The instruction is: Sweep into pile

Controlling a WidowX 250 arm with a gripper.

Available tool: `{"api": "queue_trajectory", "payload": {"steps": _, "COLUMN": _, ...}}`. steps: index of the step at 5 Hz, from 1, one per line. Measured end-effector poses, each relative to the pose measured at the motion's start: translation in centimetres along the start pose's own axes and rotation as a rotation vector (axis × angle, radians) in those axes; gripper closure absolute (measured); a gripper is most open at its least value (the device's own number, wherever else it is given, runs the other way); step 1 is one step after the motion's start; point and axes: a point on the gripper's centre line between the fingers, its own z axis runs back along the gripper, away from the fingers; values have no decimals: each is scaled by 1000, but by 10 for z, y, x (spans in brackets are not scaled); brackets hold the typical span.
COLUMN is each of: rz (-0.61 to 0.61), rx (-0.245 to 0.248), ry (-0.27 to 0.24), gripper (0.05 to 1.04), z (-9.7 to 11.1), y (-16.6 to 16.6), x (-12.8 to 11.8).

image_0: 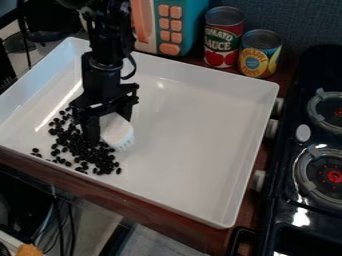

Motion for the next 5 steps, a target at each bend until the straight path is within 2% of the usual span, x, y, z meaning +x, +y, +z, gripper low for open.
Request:
{"api": "queue_trajectory", "payload": {"steps": 1, "rz": -24, "rx": -72, "ry": 15, "gripper": 356, "z": 26, "y": -9, "x": -14}}
{"api": "queue_trajectory", "payload": {"steps": 2, "rz": -31, "rx": -122, "ry": 33, "gripper": 356, "z": 42, "y": -21, "x": -23}}
{"api": "queue_trajectory", "payload": {"steps": 3, "rz": -33, "rx": -114, "ry": 33, "gripper": 357, "z": 31, "y": -42, "x": -27}}
{"api": "queue_trajectory", "payload": {"steps": 4, "rz": -16, "rx": -46, "ry": 28, "gripper": 357, "z": -1, "y": -55, "x": -19}}
{"api": "queue_trajectory", "payload": {"steps": 5, "rz": -18, "rx": -55, "ry": -4, "gripper": 357, "z": -4, "y": -68, "x": -9}}
